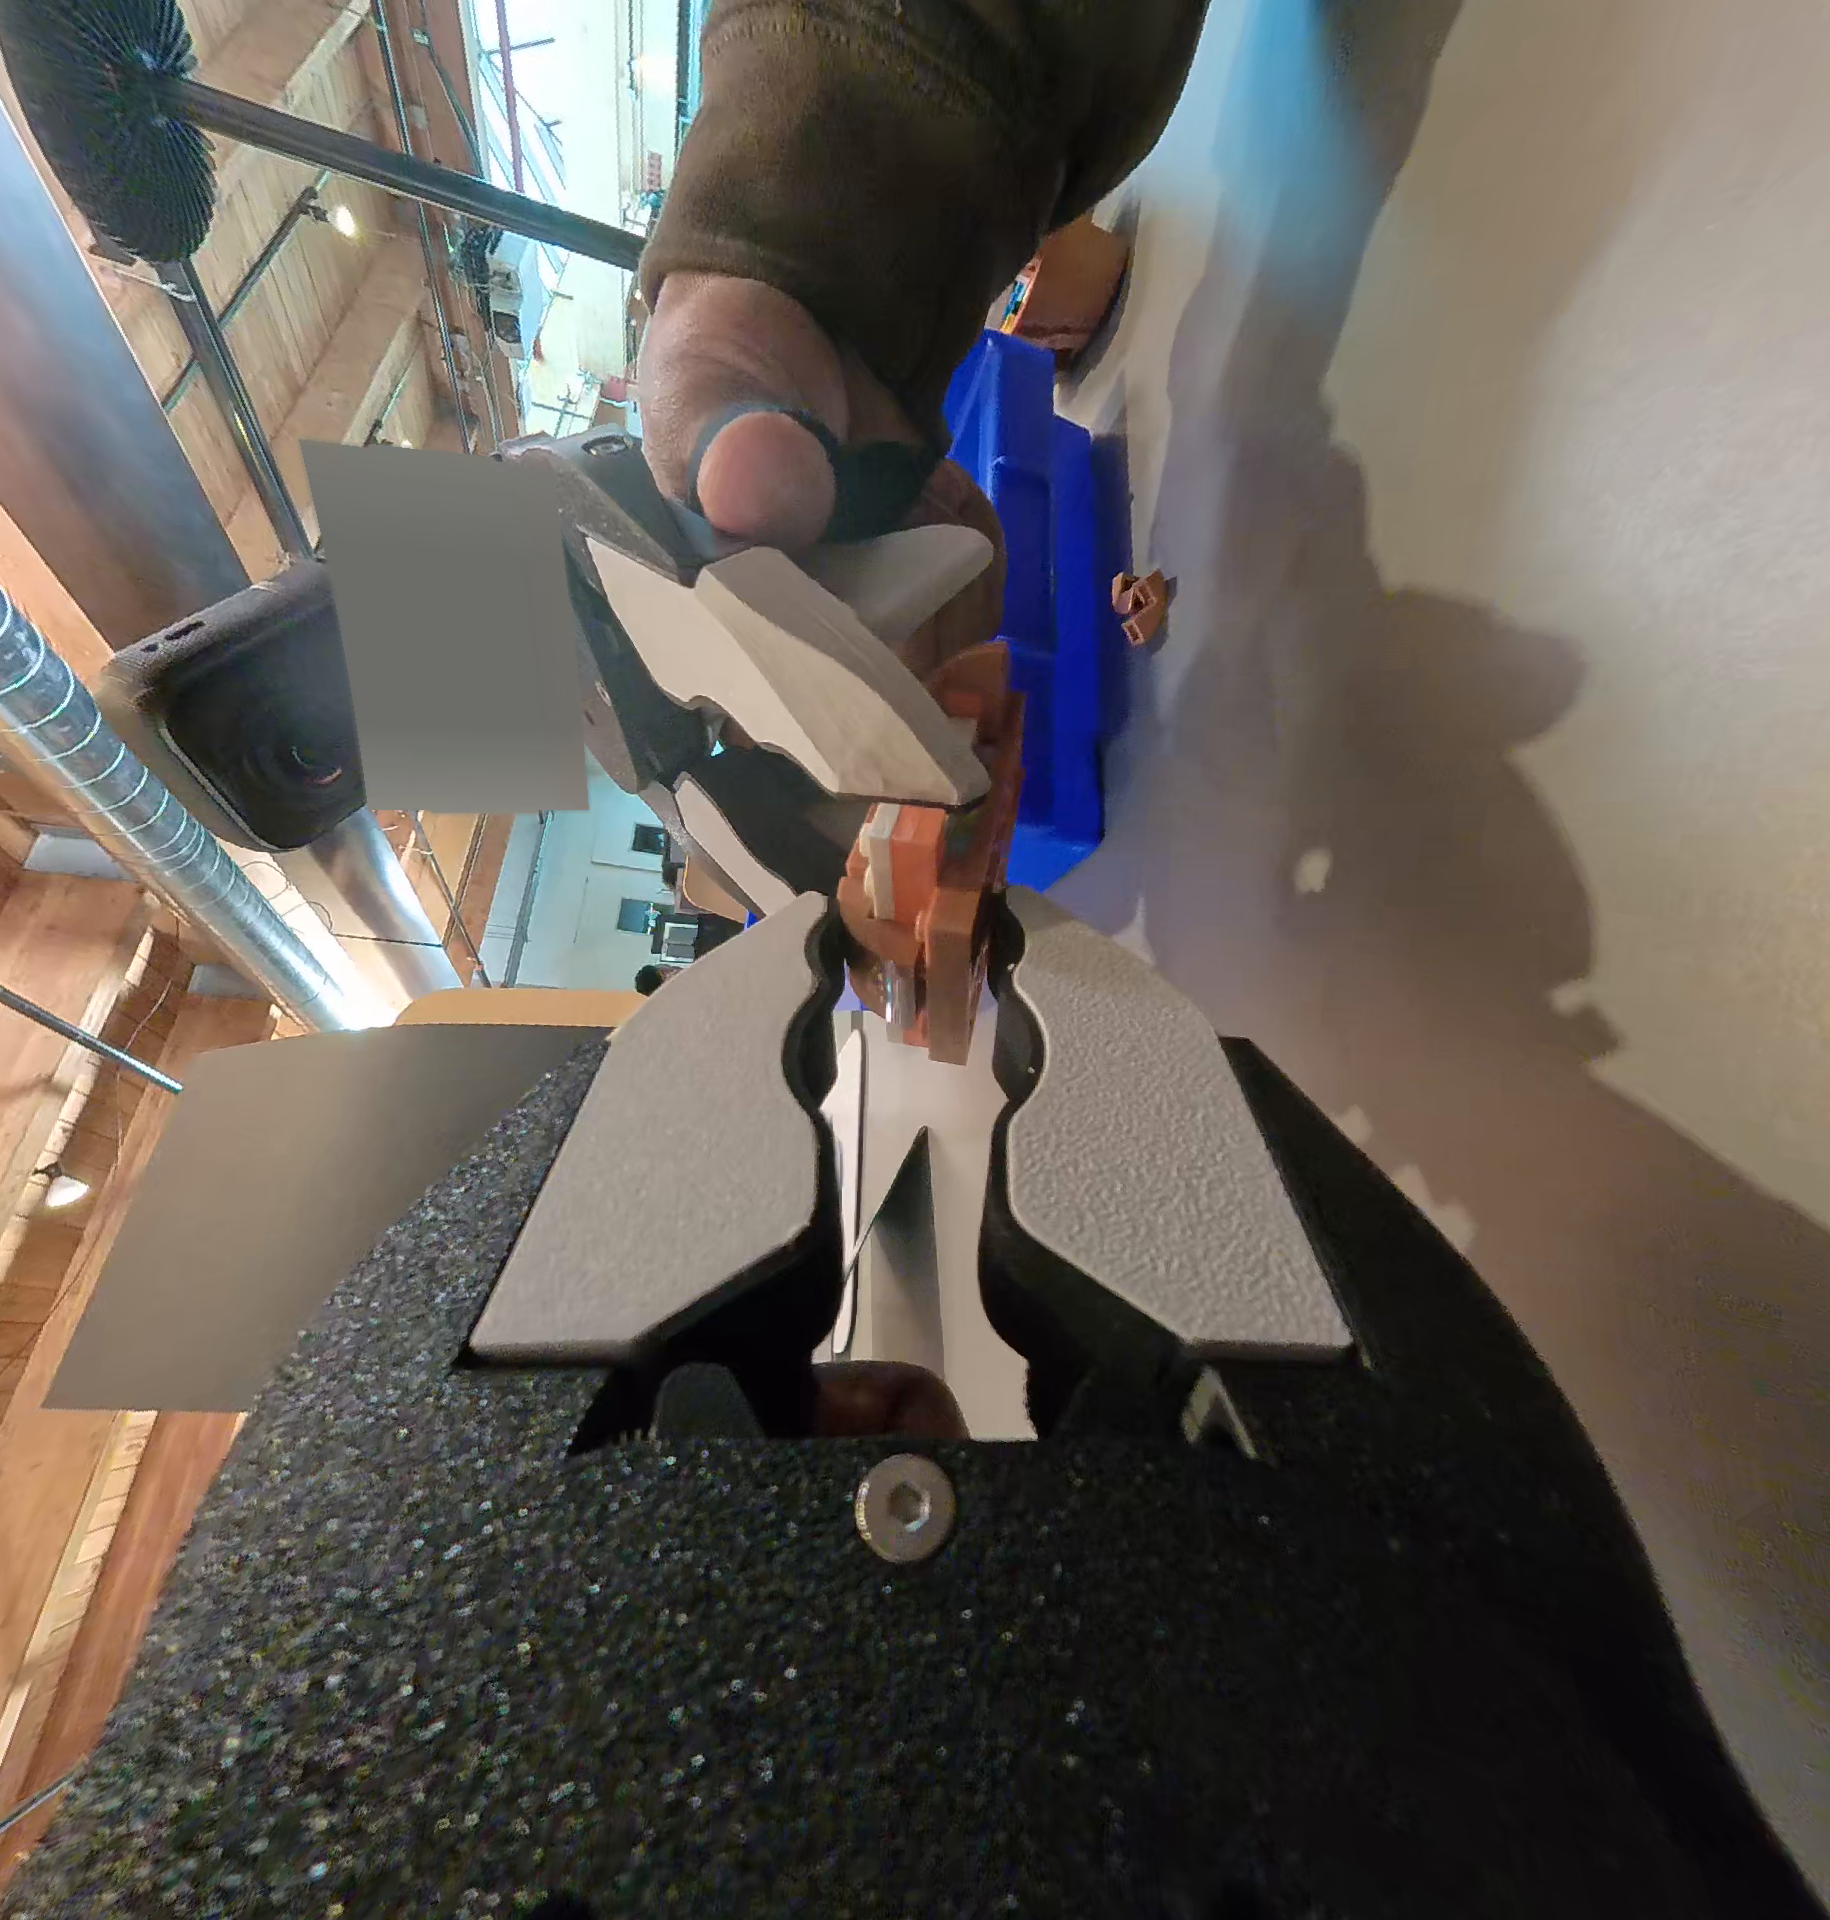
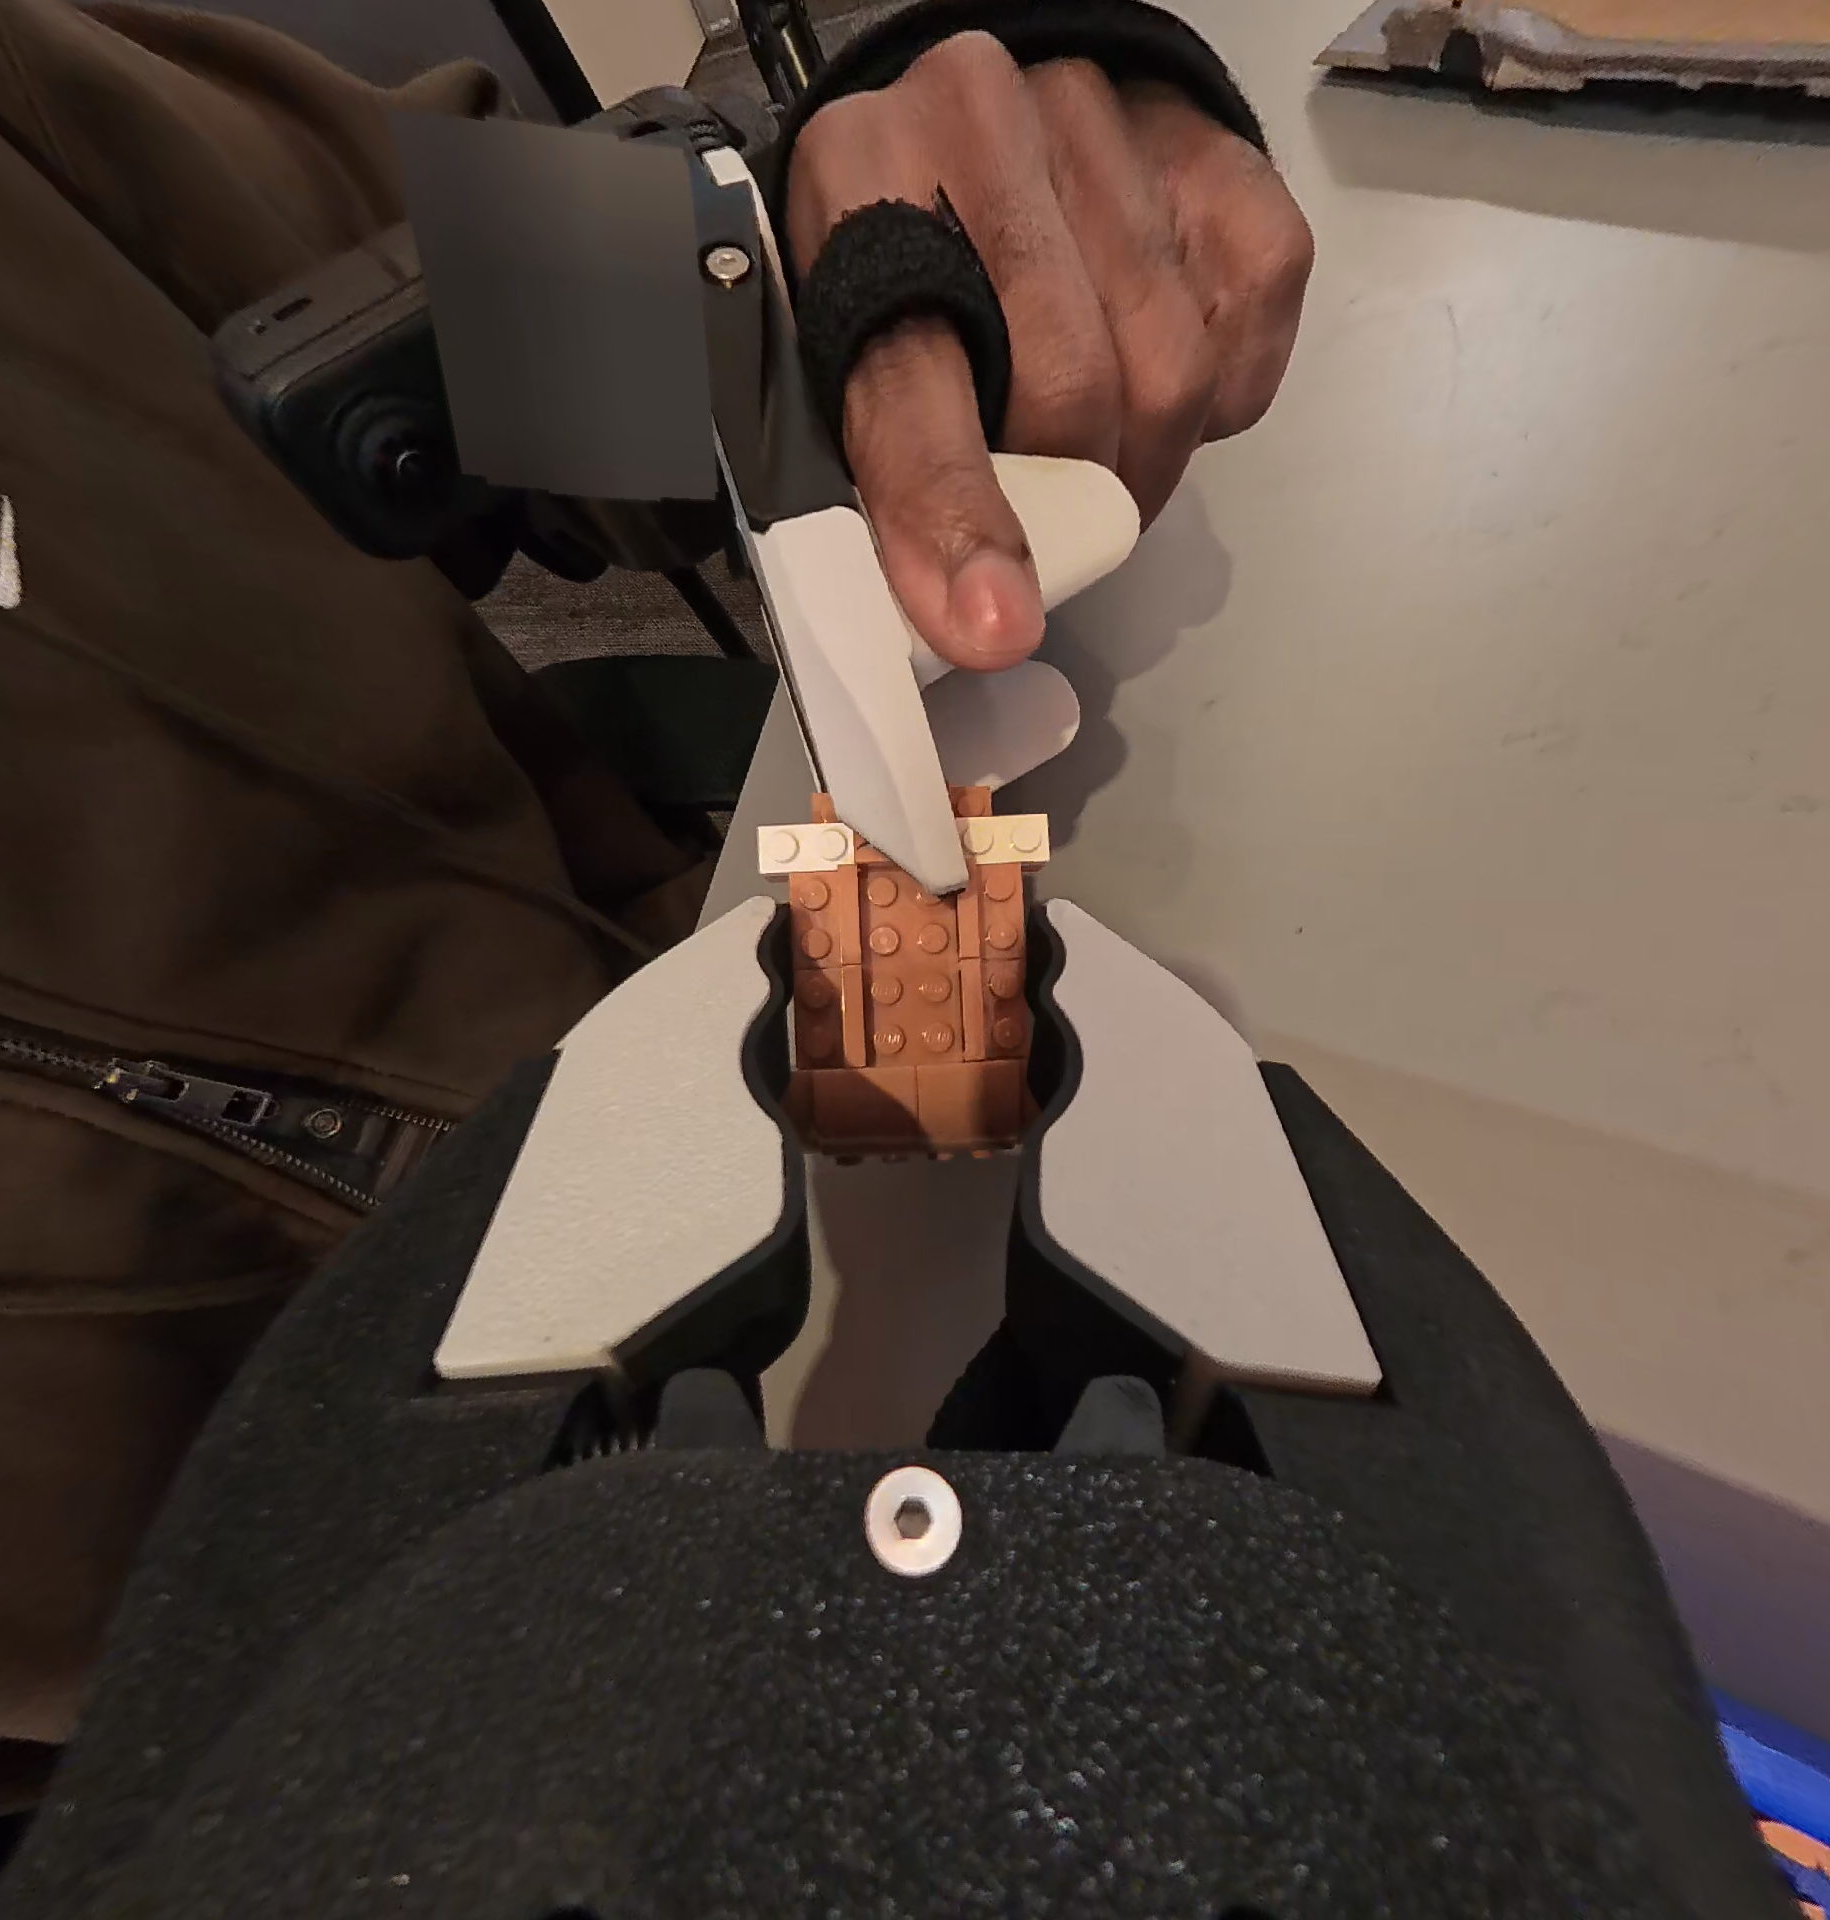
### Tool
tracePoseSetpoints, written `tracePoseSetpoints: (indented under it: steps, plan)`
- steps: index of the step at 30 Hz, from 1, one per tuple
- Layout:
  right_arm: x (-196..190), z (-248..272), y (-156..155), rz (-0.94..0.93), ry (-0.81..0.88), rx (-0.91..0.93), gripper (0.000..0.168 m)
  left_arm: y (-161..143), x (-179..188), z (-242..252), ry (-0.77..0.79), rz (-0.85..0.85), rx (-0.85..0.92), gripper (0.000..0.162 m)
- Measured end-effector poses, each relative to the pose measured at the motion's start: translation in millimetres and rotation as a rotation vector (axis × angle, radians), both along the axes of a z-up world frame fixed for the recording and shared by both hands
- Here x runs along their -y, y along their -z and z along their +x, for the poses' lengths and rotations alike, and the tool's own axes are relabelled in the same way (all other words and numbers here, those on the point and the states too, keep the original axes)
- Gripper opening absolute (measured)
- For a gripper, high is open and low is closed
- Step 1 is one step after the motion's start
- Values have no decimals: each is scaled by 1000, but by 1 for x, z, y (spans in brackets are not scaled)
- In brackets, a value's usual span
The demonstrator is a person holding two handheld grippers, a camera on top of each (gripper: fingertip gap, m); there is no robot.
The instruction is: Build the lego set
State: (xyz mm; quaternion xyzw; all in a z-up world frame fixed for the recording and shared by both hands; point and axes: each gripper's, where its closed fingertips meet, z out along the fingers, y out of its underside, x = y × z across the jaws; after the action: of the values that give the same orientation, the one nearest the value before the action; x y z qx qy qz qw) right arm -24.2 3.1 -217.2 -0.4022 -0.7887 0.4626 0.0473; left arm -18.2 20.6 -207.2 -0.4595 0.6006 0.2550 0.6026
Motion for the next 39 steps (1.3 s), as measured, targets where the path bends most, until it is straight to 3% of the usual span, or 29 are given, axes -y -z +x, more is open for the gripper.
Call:
tracePoseSetpoints:
  steps: [16,27,39]
  plan:
    - [-2,-5,-6,6,19,-40,43,-5,-1,-5,-44,68,-13,26]
    - [-2,-10,-22,-177,57,-101,43,-17,-1,-9,-61,82,133,28]
    - [5,-5,-25,-292,14,-78,43,-20,13,-6,21,-65,163,29]
